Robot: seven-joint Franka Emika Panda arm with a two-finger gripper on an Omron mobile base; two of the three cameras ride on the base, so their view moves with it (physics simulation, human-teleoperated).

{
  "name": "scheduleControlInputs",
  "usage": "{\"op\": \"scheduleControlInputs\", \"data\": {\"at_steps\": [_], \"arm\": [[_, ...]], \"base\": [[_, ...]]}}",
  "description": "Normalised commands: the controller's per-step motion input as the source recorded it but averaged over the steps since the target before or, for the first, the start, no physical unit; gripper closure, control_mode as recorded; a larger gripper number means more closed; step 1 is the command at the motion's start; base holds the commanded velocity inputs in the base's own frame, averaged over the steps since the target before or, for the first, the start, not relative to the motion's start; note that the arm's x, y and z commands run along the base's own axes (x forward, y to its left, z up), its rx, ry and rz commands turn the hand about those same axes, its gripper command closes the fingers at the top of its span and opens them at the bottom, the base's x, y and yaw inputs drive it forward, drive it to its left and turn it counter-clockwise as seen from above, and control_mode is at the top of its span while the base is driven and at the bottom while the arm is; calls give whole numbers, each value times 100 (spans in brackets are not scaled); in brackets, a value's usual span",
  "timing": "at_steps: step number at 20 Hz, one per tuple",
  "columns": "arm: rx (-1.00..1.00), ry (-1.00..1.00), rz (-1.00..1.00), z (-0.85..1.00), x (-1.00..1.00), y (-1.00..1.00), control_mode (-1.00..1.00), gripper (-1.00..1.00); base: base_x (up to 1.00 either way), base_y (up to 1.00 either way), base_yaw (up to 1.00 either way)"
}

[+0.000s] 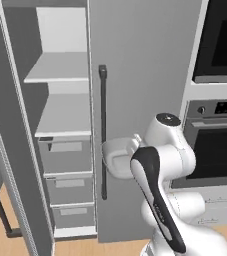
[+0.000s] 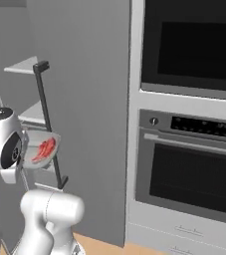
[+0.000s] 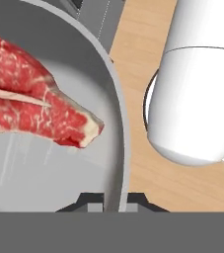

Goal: Take the meat container that has the steak and place it on the second highest rack of the freezer. Then take the vegetable container that has the lime and onion and place it on the highest rack of the freezer.

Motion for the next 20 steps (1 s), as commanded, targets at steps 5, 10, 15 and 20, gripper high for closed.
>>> {"op": "scheduleControlInputs", "data": {"at_steps": [5, 10, 15, 20], "arm": [[0, 0, 0, 0, 0, 0, 100, 100], [0, 0, 0, 0, 0, 0, 100, 100], [0, 0, 0, 0, 0, 0, 100, 100], [0, 0, 0, 0, 0, 0, 100, 100]], "base": [[0, 77, -4], [3, 47, 2], [30, -1, -1], [66, 4, -2]]}}
